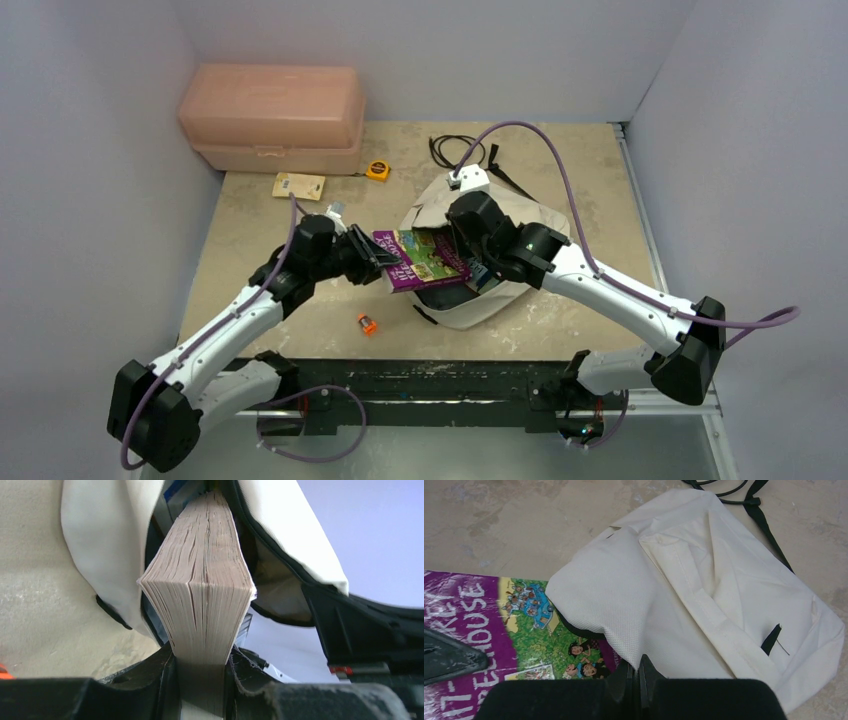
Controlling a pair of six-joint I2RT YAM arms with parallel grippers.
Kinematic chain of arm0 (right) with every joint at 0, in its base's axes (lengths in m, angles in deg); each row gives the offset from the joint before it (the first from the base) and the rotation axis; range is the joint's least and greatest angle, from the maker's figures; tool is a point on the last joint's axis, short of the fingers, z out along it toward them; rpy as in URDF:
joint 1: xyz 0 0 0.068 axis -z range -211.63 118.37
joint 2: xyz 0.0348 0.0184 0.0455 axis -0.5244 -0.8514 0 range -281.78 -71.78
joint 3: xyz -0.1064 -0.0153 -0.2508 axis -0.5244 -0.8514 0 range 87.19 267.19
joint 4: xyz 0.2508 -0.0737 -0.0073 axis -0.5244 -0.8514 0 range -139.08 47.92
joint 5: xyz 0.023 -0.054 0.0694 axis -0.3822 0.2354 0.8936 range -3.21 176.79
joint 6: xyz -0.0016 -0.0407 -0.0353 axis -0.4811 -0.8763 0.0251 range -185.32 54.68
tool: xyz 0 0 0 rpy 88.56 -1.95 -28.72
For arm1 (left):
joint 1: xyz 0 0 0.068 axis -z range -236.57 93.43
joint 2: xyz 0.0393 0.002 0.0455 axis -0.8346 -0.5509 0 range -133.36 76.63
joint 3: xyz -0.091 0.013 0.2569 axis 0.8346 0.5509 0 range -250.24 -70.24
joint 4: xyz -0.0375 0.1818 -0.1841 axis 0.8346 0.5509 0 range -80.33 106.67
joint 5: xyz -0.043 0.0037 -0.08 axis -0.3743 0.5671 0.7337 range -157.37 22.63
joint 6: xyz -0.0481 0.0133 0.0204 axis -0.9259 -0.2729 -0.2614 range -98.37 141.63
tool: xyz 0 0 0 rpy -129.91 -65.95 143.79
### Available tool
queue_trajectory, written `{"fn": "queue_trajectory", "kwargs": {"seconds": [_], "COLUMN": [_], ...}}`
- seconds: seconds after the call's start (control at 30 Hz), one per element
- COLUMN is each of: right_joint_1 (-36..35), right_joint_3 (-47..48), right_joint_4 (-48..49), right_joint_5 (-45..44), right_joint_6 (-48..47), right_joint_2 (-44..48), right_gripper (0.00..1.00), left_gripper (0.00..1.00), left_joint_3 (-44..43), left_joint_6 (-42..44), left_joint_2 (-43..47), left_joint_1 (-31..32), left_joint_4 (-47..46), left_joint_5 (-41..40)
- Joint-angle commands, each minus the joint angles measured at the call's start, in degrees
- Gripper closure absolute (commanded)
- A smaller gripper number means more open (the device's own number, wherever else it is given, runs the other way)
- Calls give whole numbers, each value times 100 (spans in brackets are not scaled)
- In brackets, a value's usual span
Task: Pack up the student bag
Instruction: Place the book in the student bag.
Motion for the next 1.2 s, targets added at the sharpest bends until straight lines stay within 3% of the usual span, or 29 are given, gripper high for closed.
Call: {"fn": "queue_trajectory", "kwargs": {"seconds": [0.0,0.13,0.27,0.5,0.77,0.93,1.17], "right_joint_1": [8,15,33,43,52,61,79], "right_joint_3": [165,-91,-52,-69,-323,-440,-650], "right_joint_4": [426,726,625,562,627,640,784], "right_joint_5": [129,143,197,306,340,461,439], "right_joint_6": [84,-9,11,111,211,144,6], "right_joint_2": [129,238,181,315,489,557,647], "right_gripper": [100,100,100,100,100,100,100], "left_gripper": [100,100,100,100,100,73,35], "left_joint_3": [-351,-378,-515,-1361,-1619,-1341,-1666], "left_joint_6": [-443,-361,-719,-703,-1284,-1075,-209], "left_joint_2": [-350,-642,-1376,-2285,-3561,-3704,-3798], "left_joint_1": [180,666,970,1853,2146,2141,2236], "left_joint_4": [-1220,-1813,-2618,-2558,-3106,-3518,-2804], "left_joint_5": [-410,-1457,-1447,-2814,-3810,-3525,-2472]}}
